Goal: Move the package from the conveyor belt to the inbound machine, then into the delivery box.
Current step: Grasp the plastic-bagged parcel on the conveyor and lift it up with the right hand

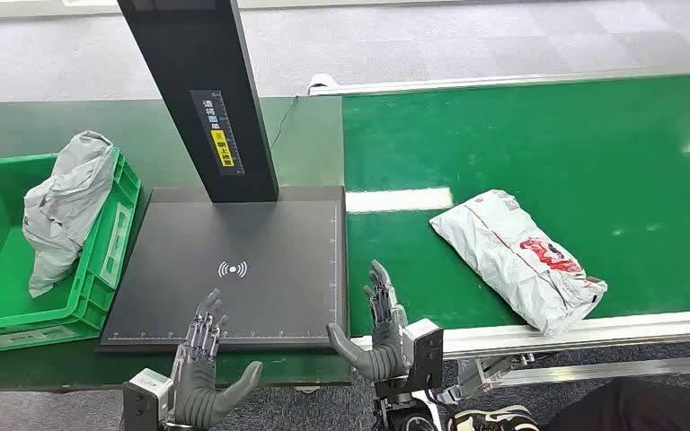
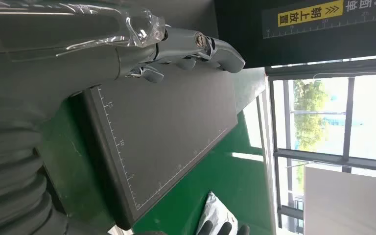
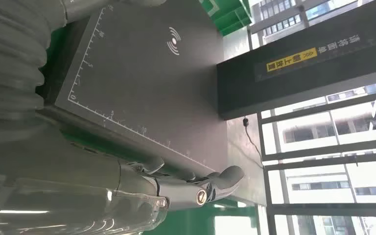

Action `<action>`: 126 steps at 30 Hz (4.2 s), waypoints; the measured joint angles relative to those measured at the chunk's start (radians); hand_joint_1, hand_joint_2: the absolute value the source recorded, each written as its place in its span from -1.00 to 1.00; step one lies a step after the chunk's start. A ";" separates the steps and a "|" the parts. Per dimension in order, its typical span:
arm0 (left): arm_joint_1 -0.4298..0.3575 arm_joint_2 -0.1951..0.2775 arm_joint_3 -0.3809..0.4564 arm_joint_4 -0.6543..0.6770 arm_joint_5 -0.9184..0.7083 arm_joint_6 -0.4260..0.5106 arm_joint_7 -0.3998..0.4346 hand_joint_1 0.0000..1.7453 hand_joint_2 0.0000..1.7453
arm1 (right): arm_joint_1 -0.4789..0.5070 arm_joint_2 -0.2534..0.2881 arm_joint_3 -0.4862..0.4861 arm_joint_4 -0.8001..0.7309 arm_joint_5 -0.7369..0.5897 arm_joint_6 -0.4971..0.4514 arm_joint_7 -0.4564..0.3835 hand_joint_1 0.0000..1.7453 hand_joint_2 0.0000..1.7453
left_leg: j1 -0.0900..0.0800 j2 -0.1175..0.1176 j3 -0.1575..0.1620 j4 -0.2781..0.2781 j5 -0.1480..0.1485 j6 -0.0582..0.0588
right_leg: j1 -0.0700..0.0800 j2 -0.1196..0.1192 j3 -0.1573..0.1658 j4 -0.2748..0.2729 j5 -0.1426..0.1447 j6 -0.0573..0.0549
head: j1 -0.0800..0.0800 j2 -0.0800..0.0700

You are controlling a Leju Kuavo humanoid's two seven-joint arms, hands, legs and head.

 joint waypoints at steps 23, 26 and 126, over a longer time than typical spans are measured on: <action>-0.087 0.007 -0.037 0.070 0.053 -0.016 -0.017 -1.00 1.00 | -0.587 -0.248 -0.201 0.364 0.551 -0.190 0.404 -1.00 1.00 | -0.003 -0.002 0.000 0.002 0.007 0.005 | -0.003 -0.002 0.000 0.000 0.007 0.003 | 0.000 0.000; -0.091 0.010 -0.040 0.078 0.058 -0.015 -0.017 -1.00 1.00 | -0.650 -0.279 -0.217 0.451 0.585 -0.219 0.463 -1.00 1.00 | -0.003 -0.002 -0.001 0.001 0.007 0.005 | -0.003 -0.002 -0.002 0.000 0.007 0.003 | -0.001 0.000; -0.117 0.024 0.012 0.147 0.070 -0.050 -0.054 -1.00 1.00 | -0.839 -0.370 -0.402 0.704 0.789 -0.092 0.410 1.00 1.00 | -0.004 -0.005 -0.005 0.002 0.007 0.005 | -0.004 -0.005 -0.003 0.000 0.007 0.003 | -0.001 0.000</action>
